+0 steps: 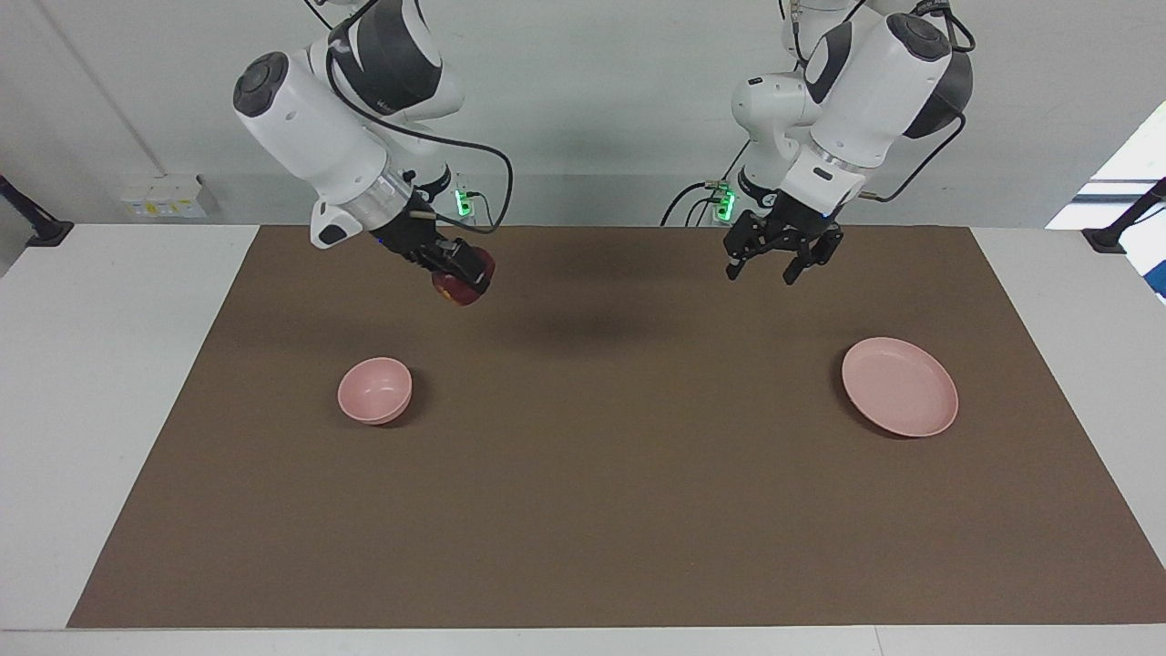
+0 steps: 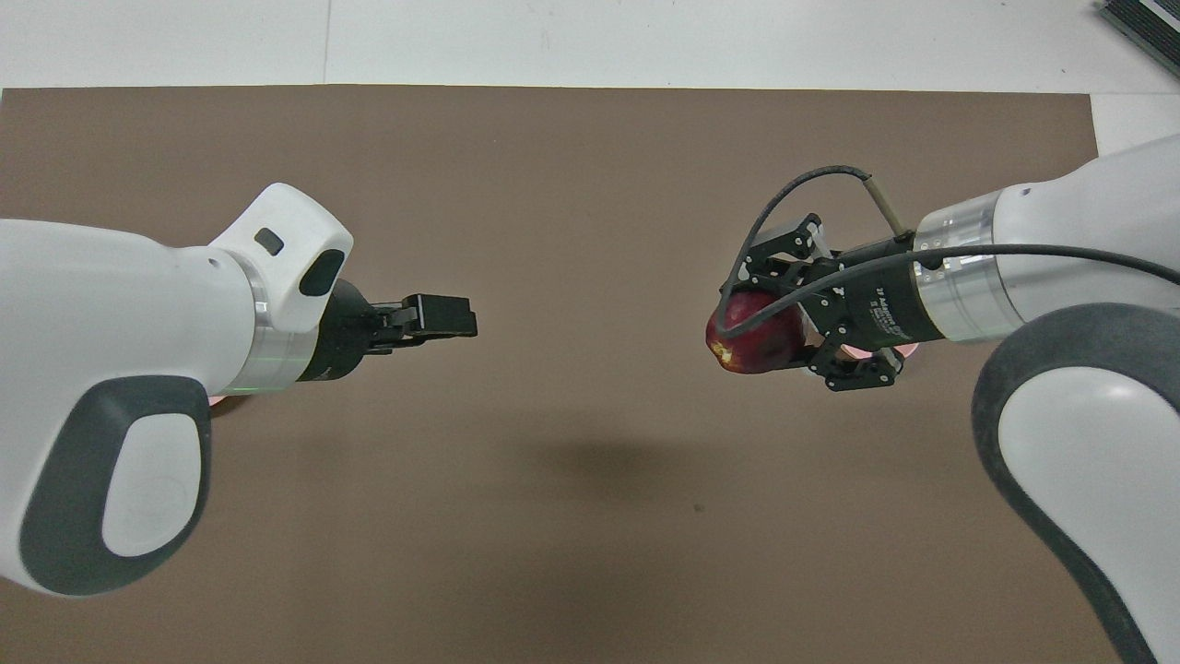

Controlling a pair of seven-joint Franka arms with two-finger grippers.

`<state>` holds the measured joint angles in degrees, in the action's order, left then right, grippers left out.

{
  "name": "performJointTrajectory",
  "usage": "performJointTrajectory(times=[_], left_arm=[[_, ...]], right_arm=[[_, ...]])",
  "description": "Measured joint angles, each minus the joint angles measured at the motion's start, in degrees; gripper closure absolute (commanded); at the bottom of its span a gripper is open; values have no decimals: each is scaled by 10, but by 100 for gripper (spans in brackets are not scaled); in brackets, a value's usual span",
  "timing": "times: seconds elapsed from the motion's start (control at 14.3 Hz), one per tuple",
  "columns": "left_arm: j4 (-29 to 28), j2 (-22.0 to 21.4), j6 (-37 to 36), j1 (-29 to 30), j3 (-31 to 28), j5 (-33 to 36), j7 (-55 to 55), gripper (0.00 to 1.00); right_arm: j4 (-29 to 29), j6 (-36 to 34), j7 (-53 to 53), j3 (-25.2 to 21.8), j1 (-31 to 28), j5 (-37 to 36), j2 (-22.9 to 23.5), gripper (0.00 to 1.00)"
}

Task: Move apple from plate to bowl
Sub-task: 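Carry the apple with the right gripper while the left gripper withdraws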

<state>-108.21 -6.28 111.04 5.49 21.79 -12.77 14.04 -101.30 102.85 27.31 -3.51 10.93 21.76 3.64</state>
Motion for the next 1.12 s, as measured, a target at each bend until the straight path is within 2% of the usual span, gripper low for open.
performJointTrajectory(times=[0.21, 0.49, 0.77, 1.12], left_arm=[[1, 0, -16, 36, -2, 32, -62, 0], [24, 0, -44, 48, -5, 86, -91, 0], [114, 8, -138, 44, -55, 90, -141, 0], [236, 37, -265, -16, -151, 90, -171, 0]], right_arm=[[-2, 39, -125, 0, -15, -53, 42, 100], [-7, 92, -257, -1, -22, -135, 84, 100], [-14, 118, -297, -1, -34, -186, 109, 100], [-54, 161, -343, -1, -54, -189, 111, 100]])
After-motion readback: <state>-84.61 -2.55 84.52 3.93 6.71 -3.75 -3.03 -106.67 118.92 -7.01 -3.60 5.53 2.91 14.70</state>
